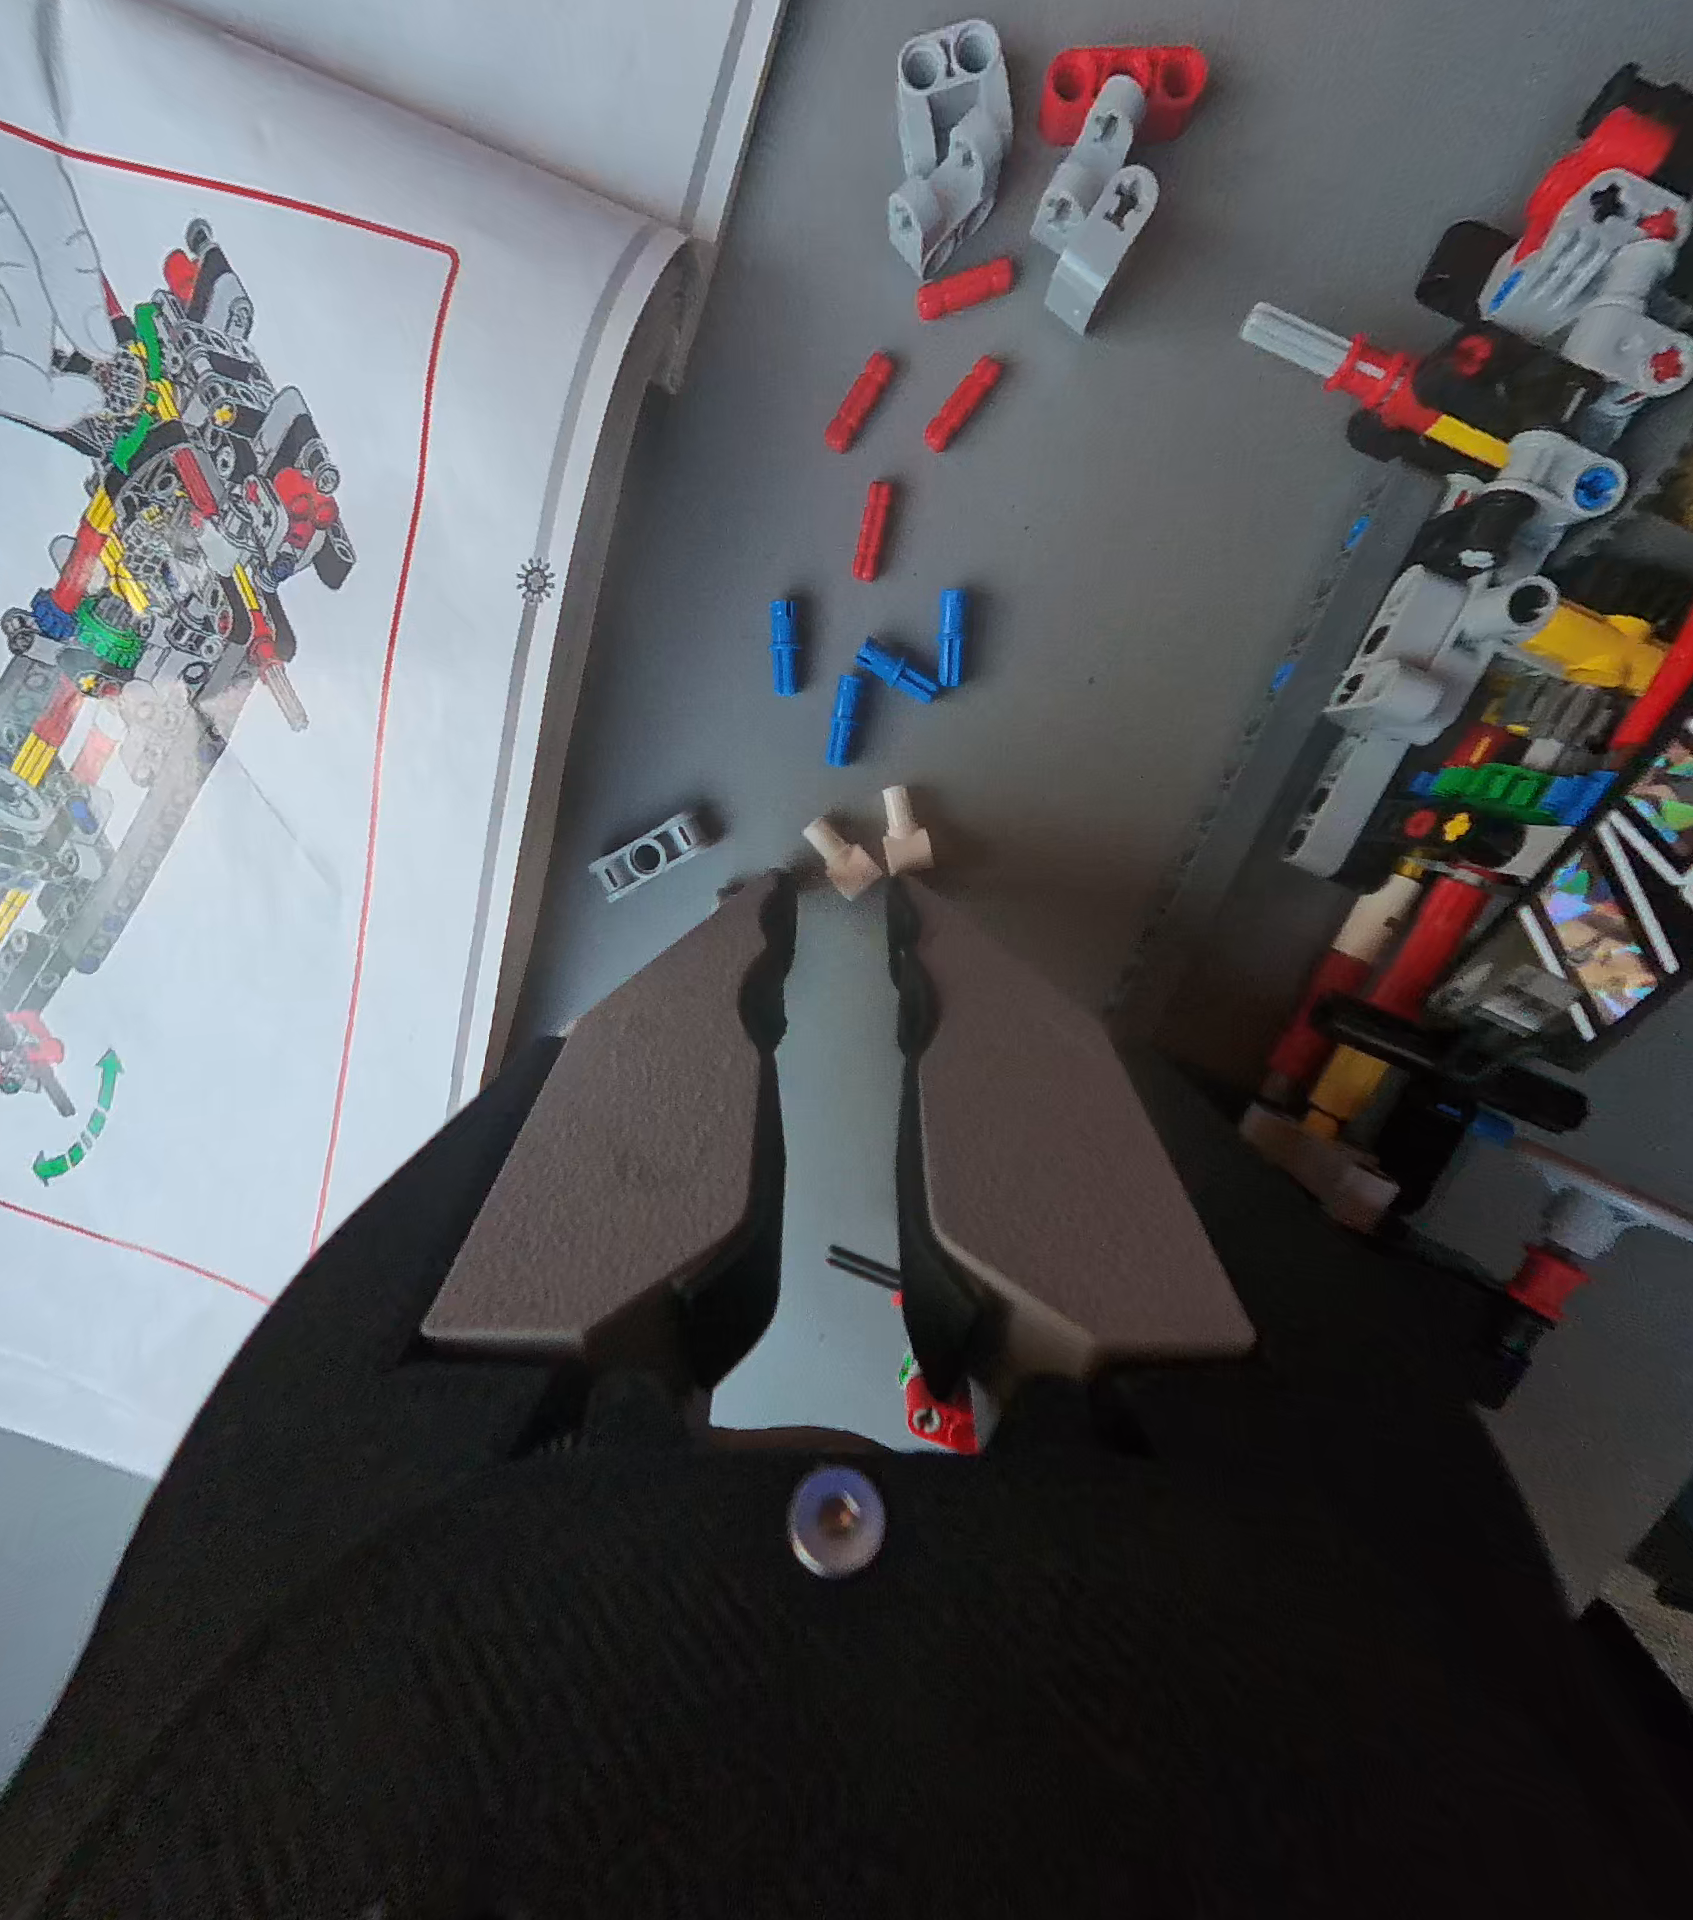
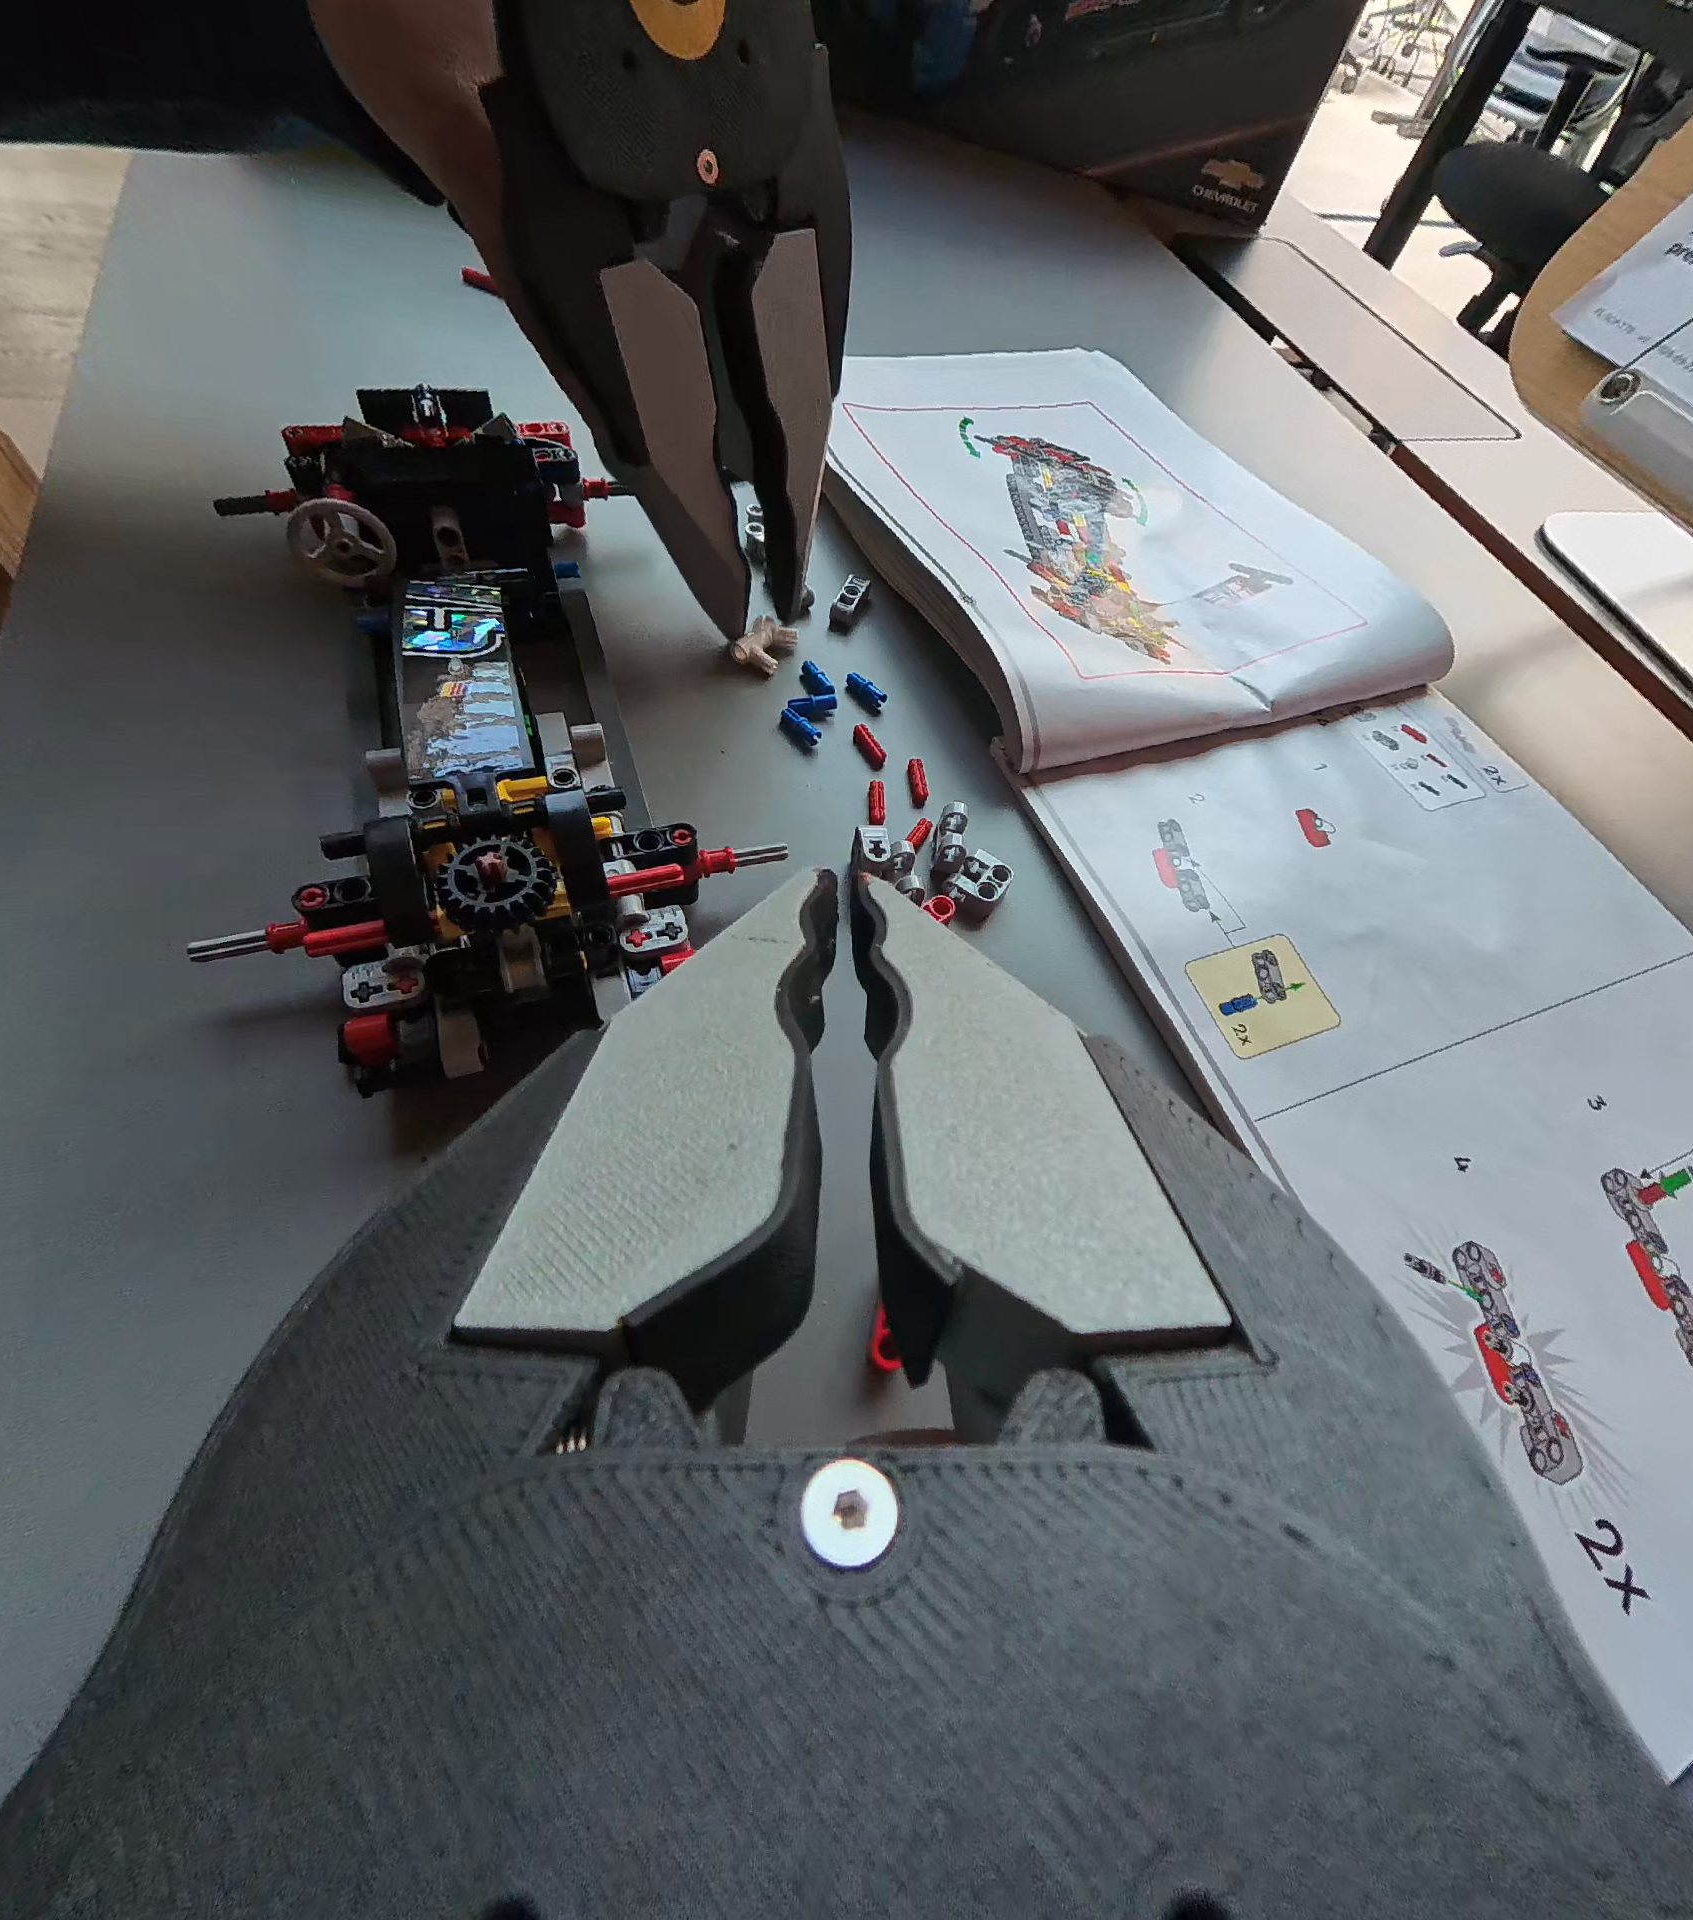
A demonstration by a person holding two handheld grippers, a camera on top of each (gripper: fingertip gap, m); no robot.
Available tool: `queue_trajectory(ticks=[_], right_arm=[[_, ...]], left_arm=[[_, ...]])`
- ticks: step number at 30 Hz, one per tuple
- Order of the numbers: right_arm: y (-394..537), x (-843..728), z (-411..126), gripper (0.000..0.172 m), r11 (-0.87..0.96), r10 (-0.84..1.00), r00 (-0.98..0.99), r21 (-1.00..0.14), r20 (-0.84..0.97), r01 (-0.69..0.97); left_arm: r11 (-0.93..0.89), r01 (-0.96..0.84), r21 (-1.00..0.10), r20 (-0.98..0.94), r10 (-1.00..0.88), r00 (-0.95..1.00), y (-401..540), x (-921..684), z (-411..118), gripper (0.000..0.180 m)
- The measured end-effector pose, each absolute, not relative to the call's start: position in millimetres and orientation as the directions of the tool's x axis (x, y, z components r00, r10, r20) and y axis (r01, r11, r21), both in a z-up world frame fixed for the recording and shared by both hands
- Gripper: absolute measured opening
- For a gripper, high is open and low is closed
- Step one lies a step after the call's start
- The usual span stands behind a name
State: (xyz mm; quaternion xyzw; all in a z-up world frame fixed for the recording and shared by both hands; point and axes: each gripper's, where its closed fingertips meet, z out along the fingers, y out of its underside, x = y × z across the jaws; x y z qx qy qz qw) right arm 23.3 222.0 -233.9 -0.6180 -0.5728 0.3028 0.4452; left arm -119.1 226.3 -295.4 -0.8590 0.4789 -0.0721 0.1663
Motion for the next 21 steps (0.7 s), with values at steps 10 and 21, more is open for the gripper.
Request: queue_trajectory(ticks=[10, 21], right_arm=[[222.4, 23.3, -236.7, 0.000, 0.047, 0.979, 0.158, -0.894, 0.130, 0.446], [223.2, 23.4, -238.2, 0.000, 0.042, 0.979, 0.158, -0.893, 0.125, 0.449]], left_arm=[[-0.494, -0.784, -0.376, -0.004, -0.845, 0.535, 229.8, -113.8, -295.5, 0.015], [-0.477, -0.798, -0.368, -0.044, -0.848, 0.528, 231.5, -118.3, -294.9, 0.008]])
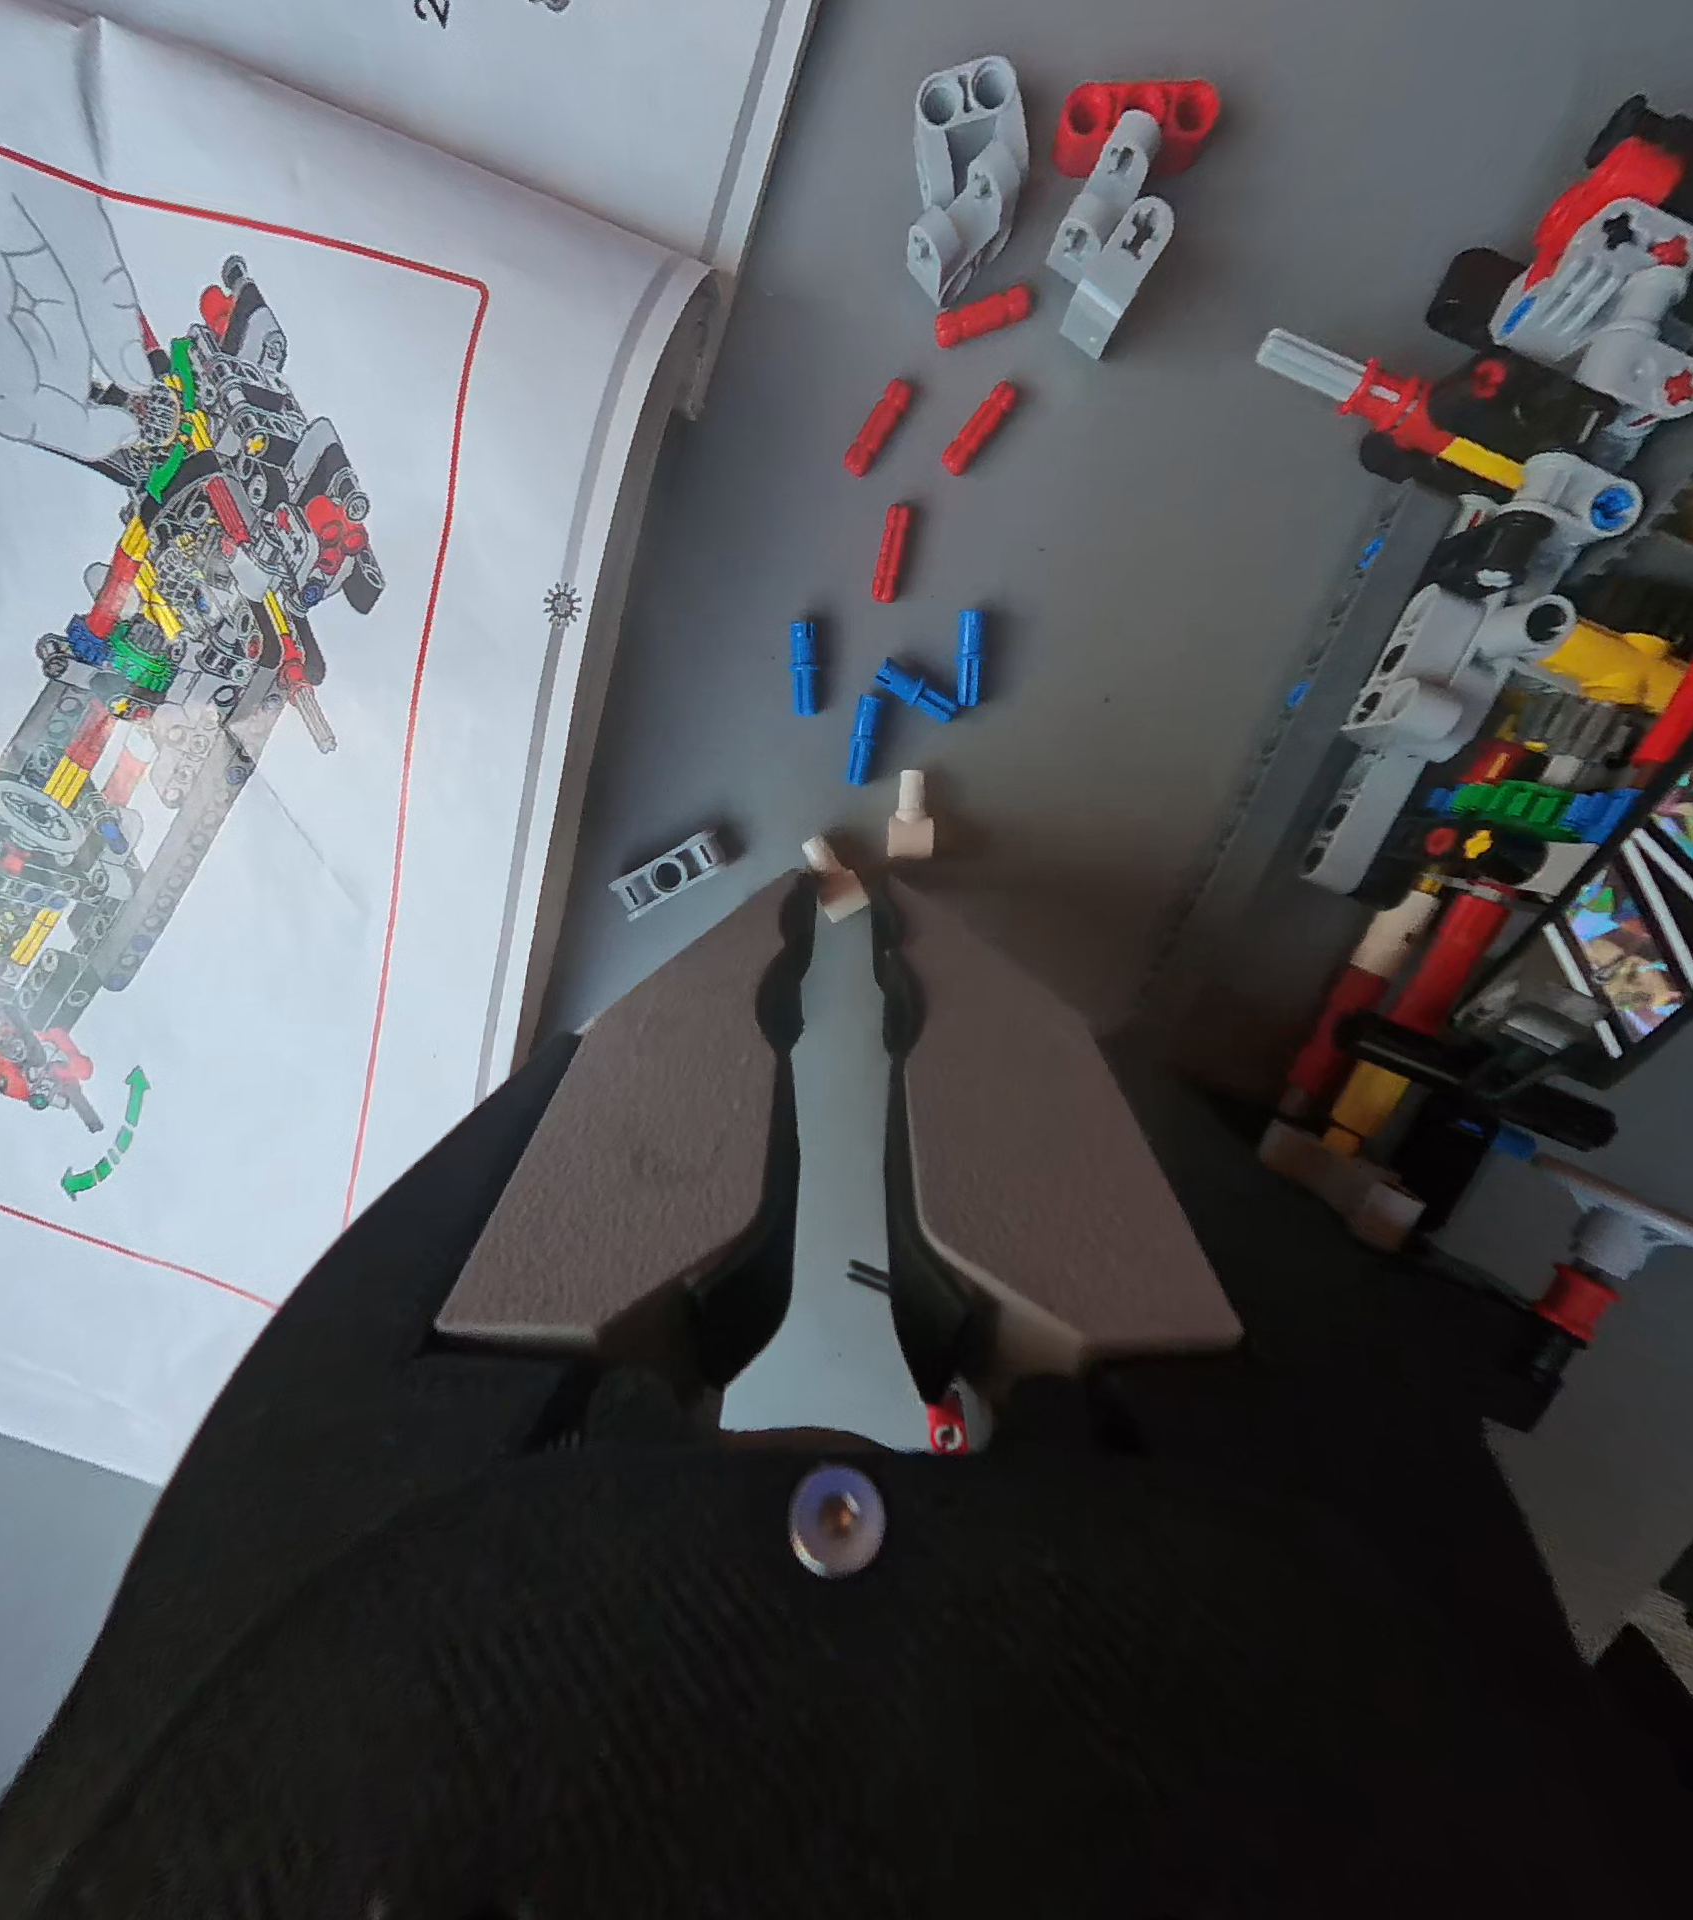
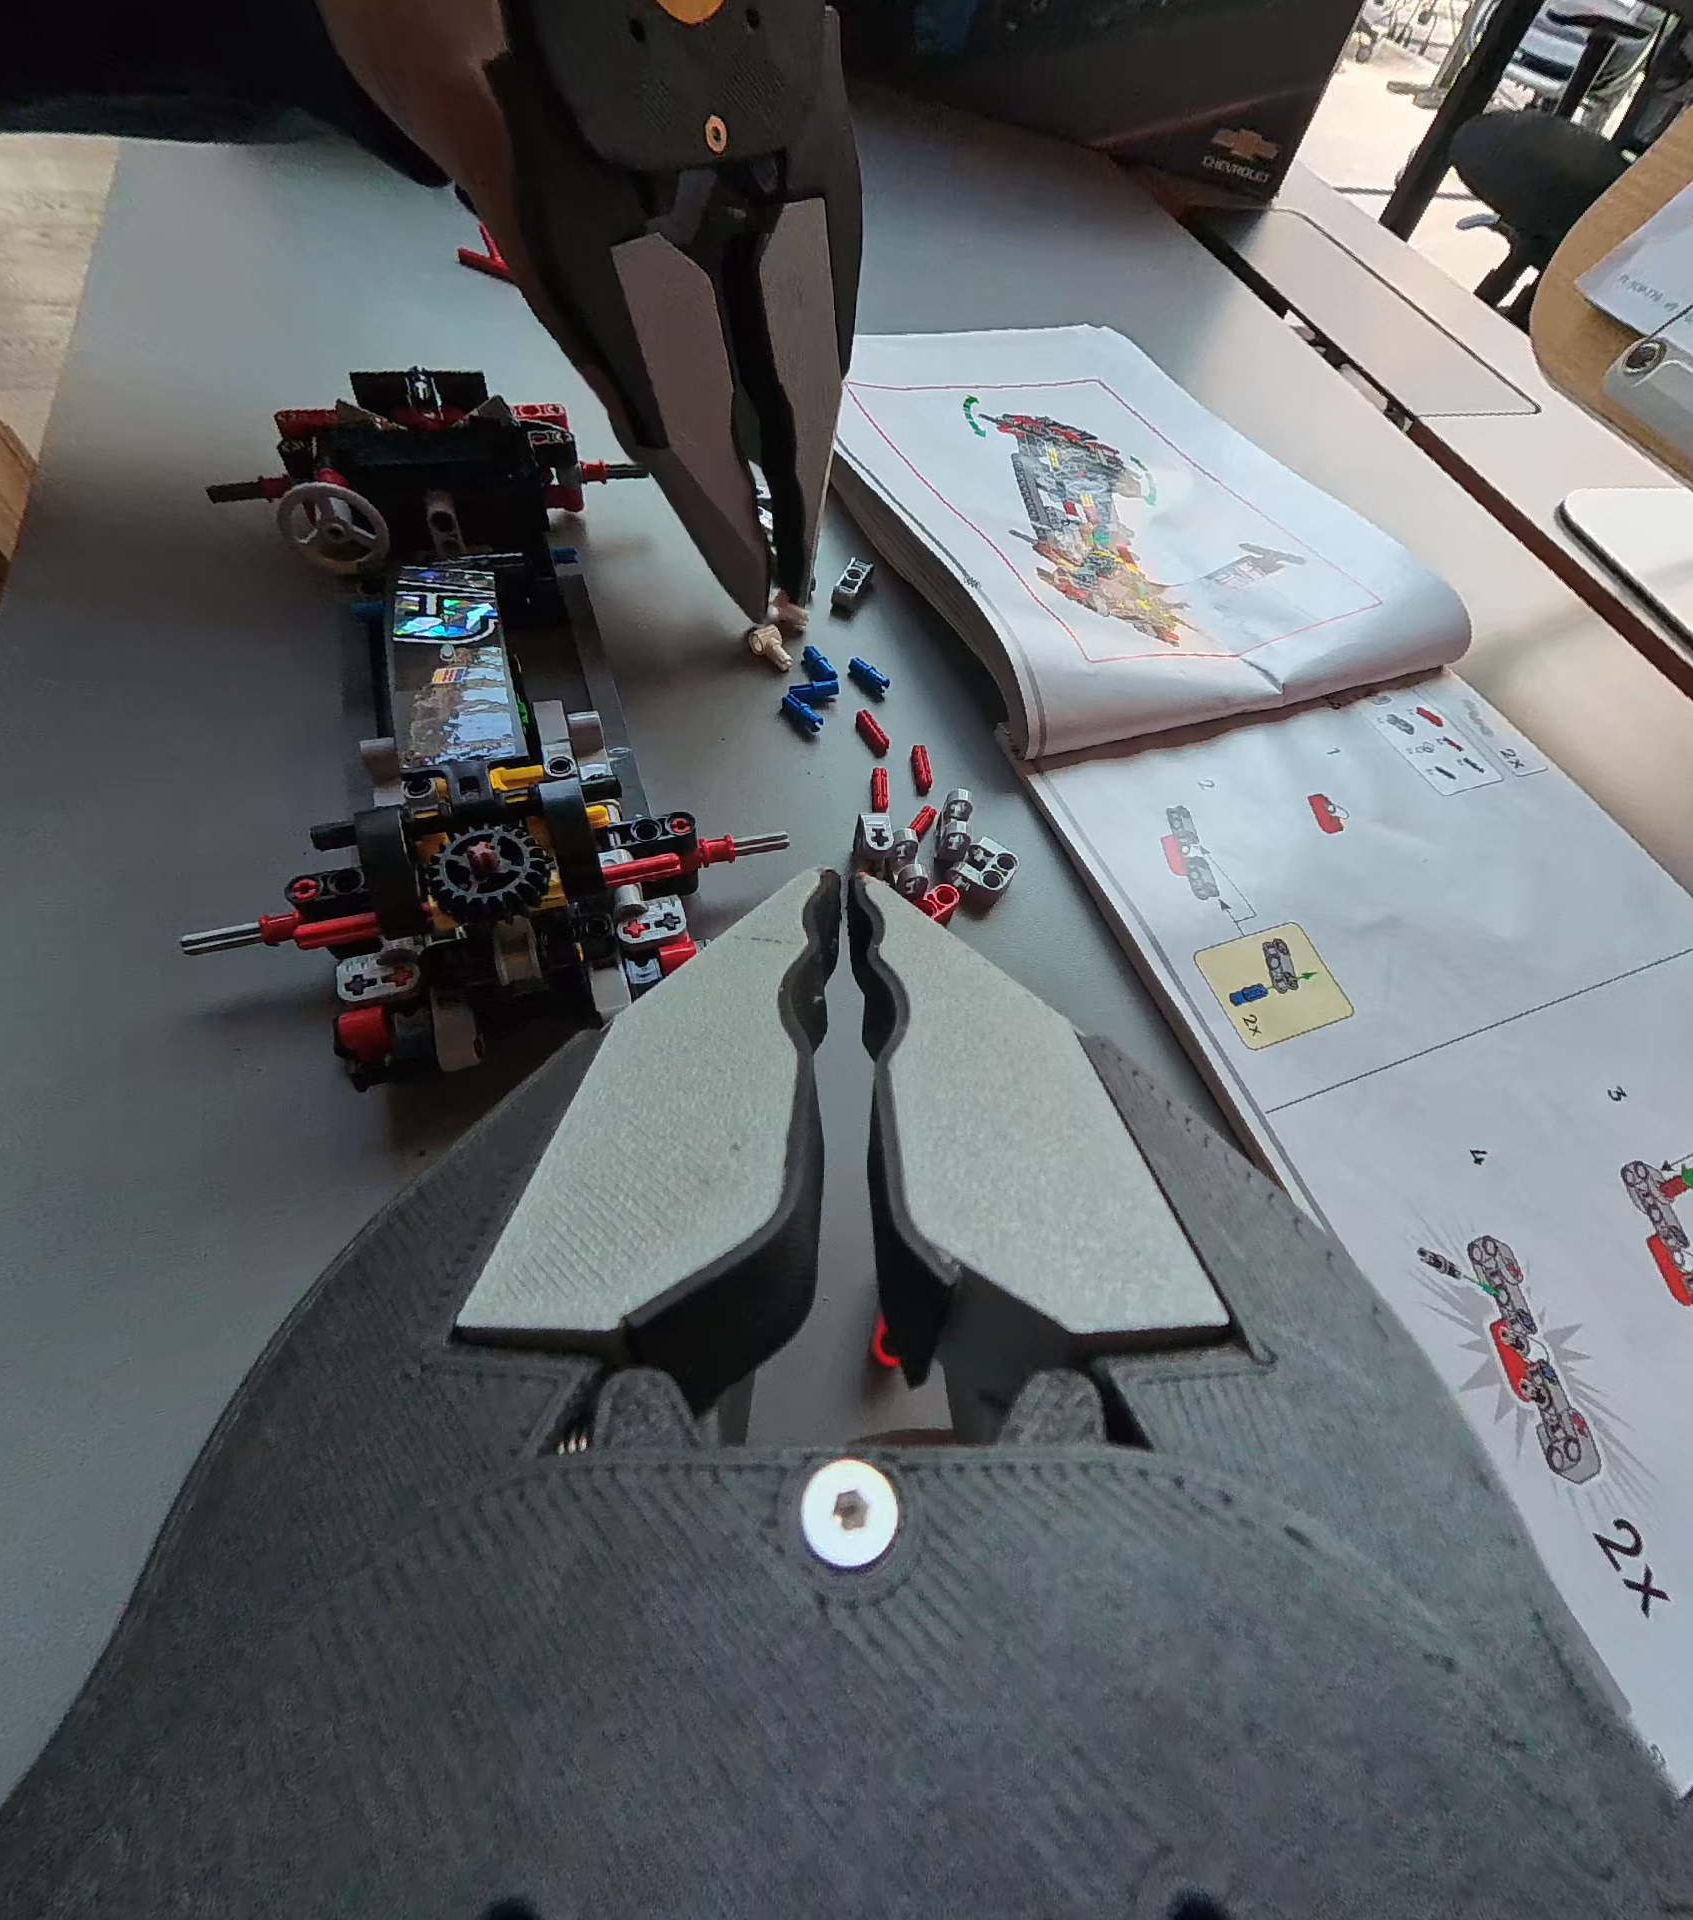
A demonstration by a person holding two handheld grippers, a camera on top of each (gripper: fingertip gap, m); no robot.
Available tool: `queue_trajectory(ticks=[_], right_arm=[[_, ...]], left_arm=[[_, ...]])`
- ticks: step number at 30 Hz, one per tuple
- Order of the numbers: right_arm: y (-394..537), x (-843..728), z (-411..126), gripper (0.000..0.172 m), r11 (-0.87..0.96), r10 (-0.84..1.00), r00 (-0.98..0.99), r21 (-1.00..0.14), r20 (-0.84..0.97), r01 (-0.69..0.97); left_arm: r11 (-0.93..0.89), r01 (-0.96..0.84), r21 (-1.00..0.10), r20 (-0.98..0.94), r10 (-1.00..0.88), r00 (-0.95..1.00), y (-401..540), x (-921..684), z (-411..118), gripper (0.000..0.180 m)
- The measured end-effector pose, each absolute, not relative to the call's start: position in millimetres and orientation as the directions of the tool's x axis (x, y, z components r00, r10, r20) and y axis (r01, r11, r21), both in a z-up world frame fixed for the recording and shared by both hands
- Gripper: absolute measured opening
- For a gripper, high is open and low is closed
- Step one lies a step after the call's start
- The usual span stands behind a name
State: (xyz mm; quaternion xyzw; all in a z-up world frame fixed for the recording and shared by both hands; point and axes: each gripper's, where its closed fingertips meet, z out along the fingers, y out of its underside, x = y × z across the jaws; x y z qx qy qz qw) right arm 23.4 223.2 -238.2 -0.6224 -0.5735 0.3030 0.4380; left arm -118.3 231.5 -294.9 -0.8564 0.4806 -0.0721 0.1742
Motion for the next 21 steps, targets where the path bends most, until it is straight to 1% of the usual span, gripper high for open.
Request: queue_trajectory(ticks=[3, 4, 5, 7, 8, 9, 12, 14, 17, 21], right_arm=[[223.0, 23.5, -237.0, 0.000, 0.043, 0.979, 0.160, -0.895, 0.126, 0.444], [222.7, 23.3, -236.0, 0.000, 0.045, 0.979, 0.159, -0.897, 0.128, 0.440], [222.3, 23.0, -234.2, 0.001, 0.051, 0.978, 0.159, -0.900, 0.132, 0.433], [219.4, 21.3, -227.3, 0.007, 0.079, 0.976, 0.157, -0.911, 0.154, 0.405], [216.0, 20.1, -223.0, 0.008, 0.100, 0.975, 0.147, -0.916, 0.169, 0.389], [212.0, 18.9, -219.0, 0.010, 0.126, 0.973, 0.135, -0.918, 0.189, 0.375], [201.4, 16.1, -206.6, 0.014, 0.214, 0.955, 0.125, -0.917, 0.269, 0.338], [204.7, 16.7, -199.3, 0.017, 0.260, 0.924, 0.185, -0.905, 0.334, 0.335], [217.5, 22.9, -186.2, 0.017, 0.321, 0.842, 0.321, -0.881, 0.433, 0.348], [225.3, 30.3, -178.0, 0.022, 0.361, 0.772, 0.391, -0.852, 0.500, 0.378]], left_arm=[[-0.446, -0.808, -0.386, -0.092, -0.852, 0.515, 234.4, -116.7, -284.0, 0.008], [-0.429, -0.805, -0.409, -0.090, -0.859, 0.503, 233.2, -111.0, -277.1, 0.008], [-0.417, -0.789, -0.452, -0.047, -0.872, 0.488, 228.3, -99.3, -268.1, 0.008], [-0.455, -0.679, -0.577, 0.165, -0.879, 0.448, 212.7, -63.4, -242.2, 0.007], [-0.499, -0.617, -0.608, 0.286, -0.863, 0.416, 206.2, -48.1, -229.9, 0.007], [-0.545, -0.571, -0.614, 0.396, -0.838, 0.374, 200.7, -35.5, -220.7, 0.007], [-0.672, -0.442, -0.594, 0.623, -0.732, 0.276, 199.1, -5.3, -200.8, 0.007], [-0.744, -0.349, -0.570, 0.717, -0.658, 0.231, 204.6, 10.3, -190.2, 0.007], [-0.841, -0.210, -0.499, 0.830, -0.533, 0.164, 212.2, 27.0, -178.3, 0.007], [-0.912, -0.080, -0.403, 0.905, -0.410, 0.111, 220.6, 36.8, -174.2, 0.007]])
